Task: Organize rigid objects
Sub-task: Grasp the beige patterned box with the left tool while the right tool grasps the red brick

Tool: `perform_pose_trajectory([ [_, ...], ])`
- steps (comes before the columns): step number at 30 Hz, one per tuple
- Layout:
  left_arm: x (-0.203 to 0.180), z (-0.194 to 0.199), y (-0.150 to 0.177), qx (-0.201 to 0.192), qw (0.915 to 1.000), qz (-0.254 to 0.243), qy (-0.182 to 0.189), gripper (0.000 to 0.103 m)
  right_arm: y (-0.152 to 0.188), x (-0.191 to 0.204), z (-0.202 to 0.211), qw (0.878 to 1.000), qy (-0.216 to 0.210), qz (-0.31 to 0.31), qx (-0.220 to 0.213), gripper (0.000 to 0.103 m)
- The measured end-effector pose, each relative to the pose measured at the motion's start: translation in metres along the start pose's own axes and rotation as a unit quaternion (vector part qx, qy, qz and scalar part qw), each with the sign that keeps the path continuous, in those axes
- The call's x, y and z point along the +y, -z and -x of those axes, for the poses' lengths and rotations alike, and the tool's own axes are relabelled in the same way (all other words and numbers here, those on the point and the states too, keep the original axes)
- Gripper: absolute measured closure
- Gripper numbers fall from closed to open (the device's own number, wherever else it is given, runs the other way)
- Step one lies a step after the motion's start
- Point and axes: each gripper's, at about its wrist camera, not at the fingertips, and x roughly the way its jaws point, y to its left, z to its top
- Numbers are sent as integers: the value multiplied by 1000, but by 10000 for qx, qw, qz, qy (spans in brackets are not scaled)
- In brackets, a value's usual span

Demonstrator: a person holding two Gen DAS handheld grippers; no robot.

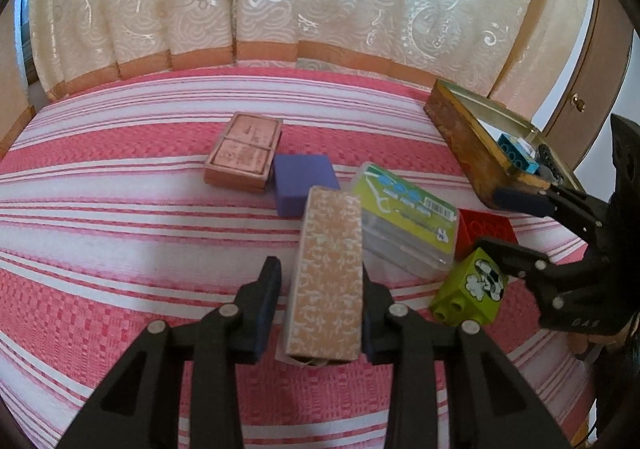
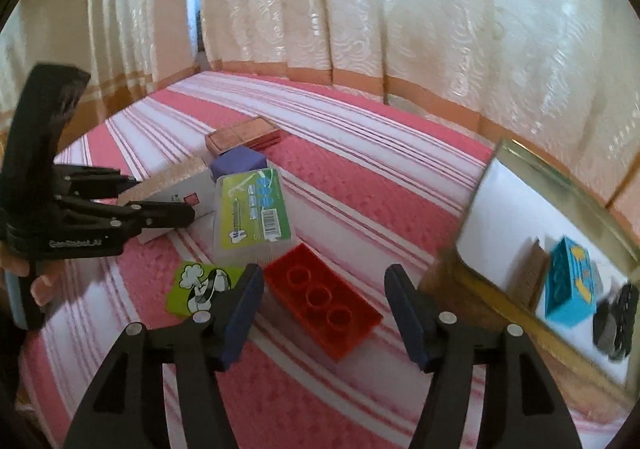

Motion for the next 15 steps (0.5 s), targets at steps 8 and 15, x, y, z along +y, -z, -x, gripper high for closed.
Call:
perform_pose_trajectory([
  [8,-2,0,0,-6,10000,-27,-95,69,8,-16,1,9991,-326,-255,104,46],
  [15,-4,-2,-1,-22,9996,42,-261,69,7,-12,-11,9985,-357,-125,408,56],
])
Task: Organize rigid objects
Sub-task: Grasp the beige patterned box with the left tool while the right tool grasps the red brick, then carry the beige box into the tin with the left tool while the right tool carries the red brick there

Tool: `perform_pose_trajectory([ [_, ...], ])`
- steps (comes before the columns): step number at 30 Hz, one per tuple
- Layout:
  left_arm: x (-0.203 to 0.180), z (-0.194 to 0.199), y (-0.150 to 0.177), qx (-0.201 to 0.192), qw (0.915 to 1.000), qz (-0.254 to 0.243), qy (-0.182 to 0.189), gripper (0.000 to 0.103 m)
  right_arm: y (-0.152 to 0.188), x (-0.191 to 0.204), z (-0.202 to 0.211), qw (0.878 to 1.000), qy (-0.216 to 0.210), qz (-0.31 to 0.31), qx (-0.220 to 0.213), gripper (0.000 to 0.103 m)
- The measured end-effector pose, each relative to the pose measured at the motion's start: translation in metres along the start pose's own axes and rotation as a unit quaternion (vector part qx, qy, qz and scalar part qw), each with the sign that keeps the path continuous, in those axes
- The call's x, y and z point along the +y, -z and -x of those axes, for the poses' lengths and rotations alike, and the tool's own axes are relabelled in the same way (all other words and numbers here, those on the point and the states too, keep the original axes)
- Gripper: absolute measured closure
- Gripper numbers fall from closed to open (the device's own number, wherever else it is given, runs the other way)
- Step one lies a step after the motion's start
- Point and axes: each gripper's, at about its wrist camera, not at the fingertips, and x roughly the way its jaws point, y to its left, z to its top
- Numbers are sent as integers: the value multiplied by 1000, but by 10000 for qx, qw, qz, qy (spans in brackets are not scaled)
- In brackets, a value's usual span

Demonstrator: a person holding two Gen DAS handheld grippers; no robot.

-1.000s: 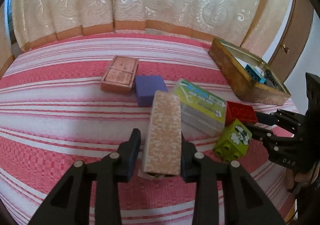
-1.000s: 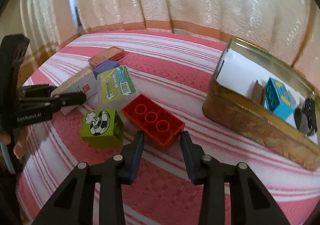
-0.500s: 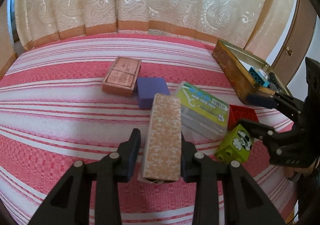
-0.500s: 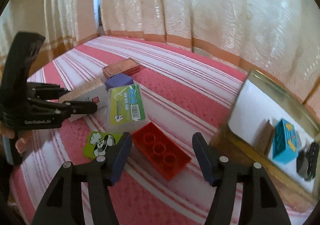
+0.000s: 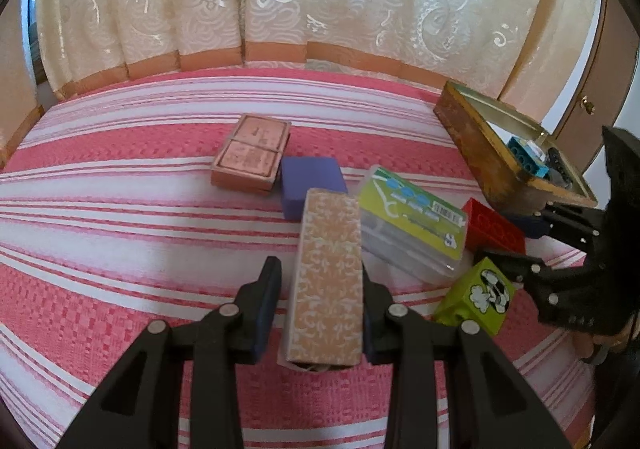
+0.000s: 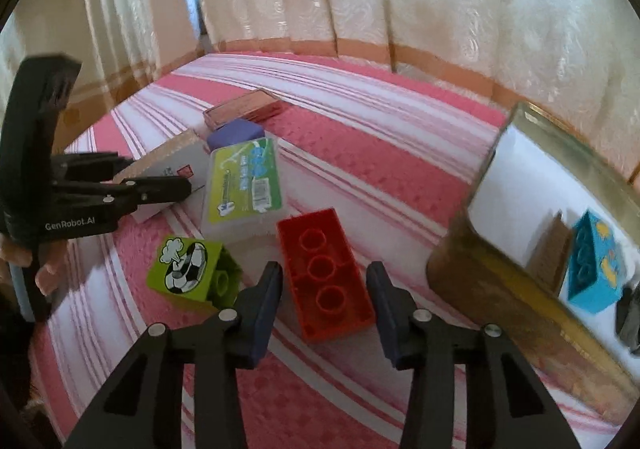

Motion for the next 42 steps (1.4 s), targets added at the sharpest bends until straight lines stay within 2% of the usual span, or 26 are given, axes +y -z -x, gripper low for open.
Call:
perform_pose_trajectory([
  [4,-8,-3,-1,8,9997,-91,-243,70,-2,6,-3,9999,84,102,37,59],
  [5,-7,-3,-1,5,9996,-83,-271,75,-2,6,-2,9999,82,87,30,69],
  [7,-6,-2,-1,-4,9995,-38,-317,79,-1,7,-1,9999,113,65,16,69],
  [11,-1,1,0,-69,9993,105,-344,79,2,6,2,10000,65,1,3,69],
  [16,5,19,2,-553,9969,450,-322,79,0,-6,19,9976,-337,-438,-426,69],
  [20,3,38,3,-1207,9897,689,-354,79,-2,-15,39,9920,-480,-715,-919,69],
  [24,-16,43,-1,-1505,9856,513,-580,79,-4,-29,54,9855,-539,-979,-1278,69],
  [31,-59,45,-17,-1799,9830,252,-284,79,-1,-59,64,9759,-275,-1452,-1607,69],
  [38,-99,35,-36,-1877,9822,109,-18,79,3,-86,79,9695,111,-1601,-1850,69],
  [42,-119,29,-45,-1903,9816,94,156,79,9,-111,91,9610,330,-1888,-1995,69],
])
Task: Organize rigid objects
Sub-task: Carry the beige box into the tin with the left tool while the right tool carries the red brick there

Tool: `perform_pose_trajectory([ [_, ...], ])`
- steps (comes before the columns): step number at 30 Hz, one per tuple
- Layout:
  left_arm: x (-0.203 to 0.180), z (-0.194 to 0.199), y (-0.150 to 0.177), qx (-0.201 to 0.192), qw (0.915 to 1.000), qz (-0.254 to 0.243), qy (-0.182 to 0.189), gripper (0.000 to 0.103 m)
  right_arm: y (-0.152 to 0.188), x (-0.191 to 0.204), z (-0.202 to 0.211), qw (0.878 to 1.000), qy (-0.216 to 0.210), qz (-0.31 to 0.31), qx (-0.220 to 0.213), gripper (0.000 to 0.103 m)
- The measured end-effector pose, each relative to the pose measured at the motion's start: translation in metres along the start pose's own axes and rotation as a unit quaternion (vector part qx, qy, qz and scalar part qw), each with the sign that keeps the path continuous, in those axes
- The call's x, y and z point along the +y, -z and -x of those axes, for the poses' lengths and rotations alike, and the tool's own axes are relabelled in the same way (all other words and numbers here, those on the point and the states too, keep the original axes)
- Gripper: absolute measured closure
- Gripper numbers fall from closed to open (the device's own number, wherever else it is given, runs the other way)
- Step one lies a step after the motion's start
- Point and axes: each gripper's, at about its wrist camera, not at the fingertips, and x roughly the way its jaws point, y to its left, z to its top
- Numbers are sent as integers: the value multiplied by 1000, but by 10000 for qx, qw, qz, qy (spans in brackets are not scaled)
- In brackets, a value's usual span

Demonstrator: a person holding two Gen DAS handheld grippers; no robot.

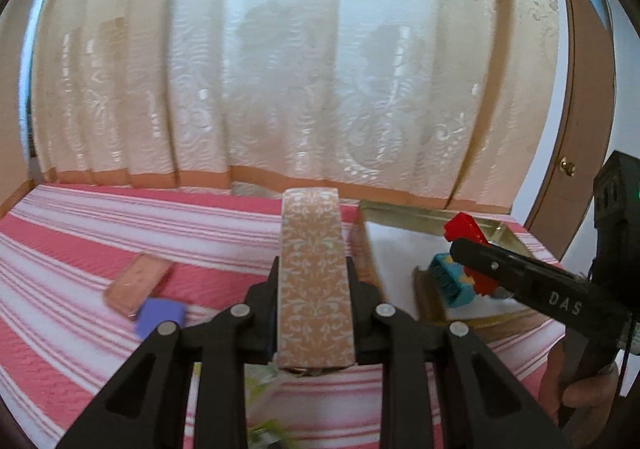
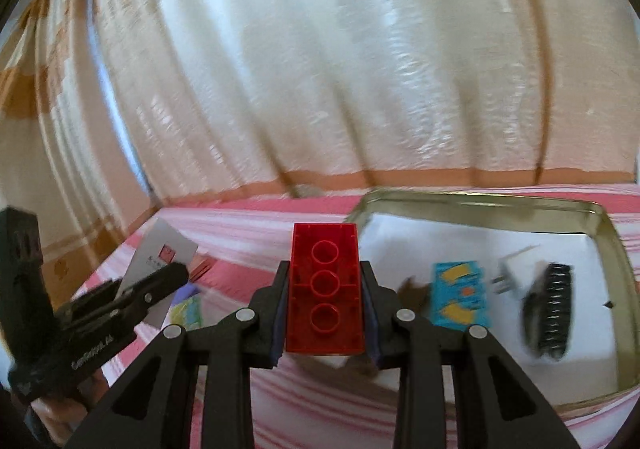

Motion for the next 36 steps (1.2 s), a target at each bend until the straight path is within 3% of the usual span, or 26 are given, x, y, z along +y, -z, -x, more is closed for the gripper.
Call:
perform_pose_trajectory([
  [5,-33,-13,-5,-16,9997,-170,179,79,-9,-30,15,9991,214,-279,-221,69],
  [19,-110,-70,-3,297,9969,-655,313,79,-14,-115,41,9871,1529,-335,-336,69],
  [27,-128,-94,-2,510,9958,-730,218,79,-14,-139,42,9780,2011,-461,-294,69],
  [36,-131,-106,1,610,9947,-820,92,79,-10,-147,38,9738,2181,-621,-179,69],
])
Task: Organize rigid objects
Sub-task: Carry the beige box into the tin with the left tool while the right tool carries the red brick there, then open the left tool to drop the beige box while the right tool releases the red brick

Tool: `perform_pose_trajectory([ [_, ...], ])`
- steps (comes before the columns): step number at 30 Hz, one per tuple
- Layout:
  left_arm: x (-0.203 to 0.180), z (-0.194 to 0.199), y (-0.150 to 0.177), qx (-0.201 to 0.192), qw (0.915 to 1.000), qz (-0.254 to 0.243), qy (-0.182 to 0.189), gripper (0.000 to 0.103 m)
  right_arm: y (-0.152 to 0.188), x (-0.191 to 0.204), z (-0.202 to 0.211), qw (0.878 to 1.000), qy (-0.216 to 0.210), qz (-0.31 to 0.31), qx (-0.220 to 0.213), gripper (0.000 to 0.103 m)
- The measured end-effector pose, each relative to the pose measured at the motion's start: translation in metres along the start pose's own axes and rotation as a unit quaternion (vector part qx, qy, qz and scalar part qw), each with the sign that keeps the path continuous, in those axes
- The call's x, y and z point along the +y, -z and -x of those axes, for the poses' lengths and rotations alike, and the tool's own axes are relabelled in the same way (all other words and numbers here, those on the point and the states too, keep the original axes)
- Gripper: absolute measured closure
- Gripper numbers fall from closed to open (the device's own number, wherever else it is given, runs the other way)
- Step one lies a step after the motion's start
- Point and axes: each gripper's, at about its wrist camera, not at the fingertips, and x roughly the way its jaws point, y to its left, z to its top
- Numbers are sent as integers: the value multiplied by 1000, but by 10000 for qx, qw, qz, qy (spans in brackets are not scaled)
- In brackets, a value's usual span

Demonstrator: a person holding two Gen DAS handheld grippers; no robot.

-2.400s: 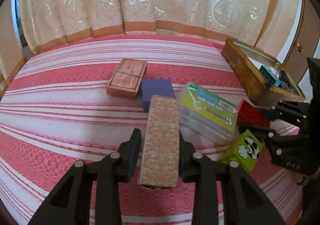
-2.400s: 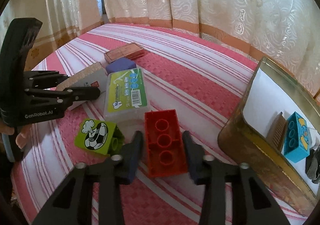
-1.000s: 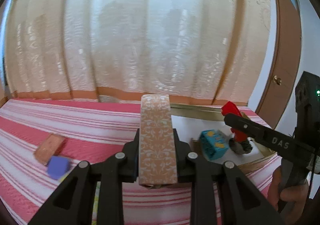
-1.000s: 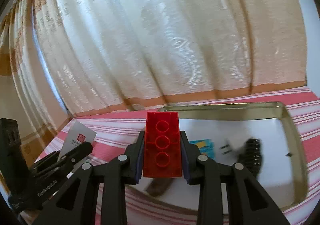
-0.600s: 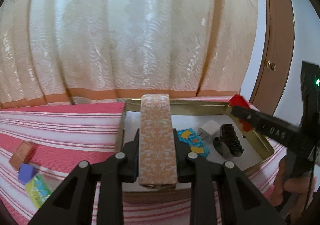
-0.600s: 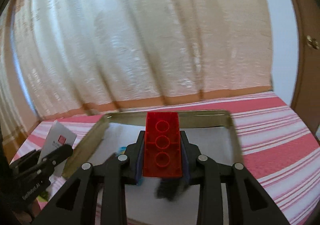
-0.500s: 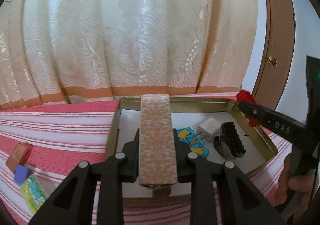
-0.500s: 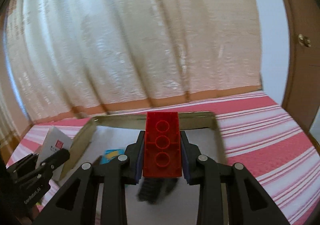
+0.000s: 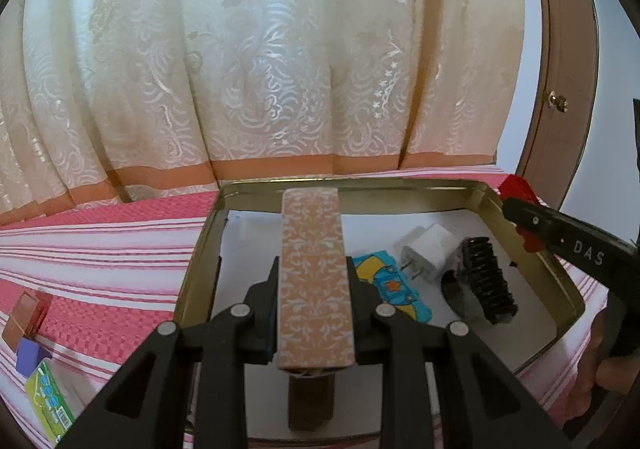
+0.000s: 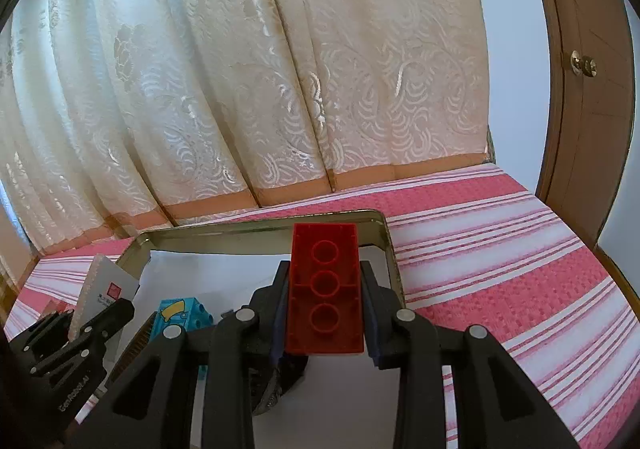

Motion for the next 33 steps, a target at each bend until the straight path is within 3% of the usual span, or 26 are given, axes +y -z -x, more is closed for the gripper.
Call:
perform_pose_trajectory([
  [6,6,-3,0,75,9999,122,-13,79,3,-2,-10,9993,328,14,203,69],
  [28,16,-13,1,332,9990,218,-187,76,9,5,-19,9994,70,-59,337,67],
  [29,15,-11,2,288,9991,206,-229,66,8,6,-18,9994,107,-54,319,58],
  [30,15,-8,2,209,9992,189,-295,57,8,7,-16,9994,195,-28,288,42],
  [32,13,1,3,13,9987,149,-487,10,5,8,-10,9993,343,22,133,28],
  [33,13,6,3,-108,9984,135,-546,1,4,8,-8,9997,234,-16,79,18],
])
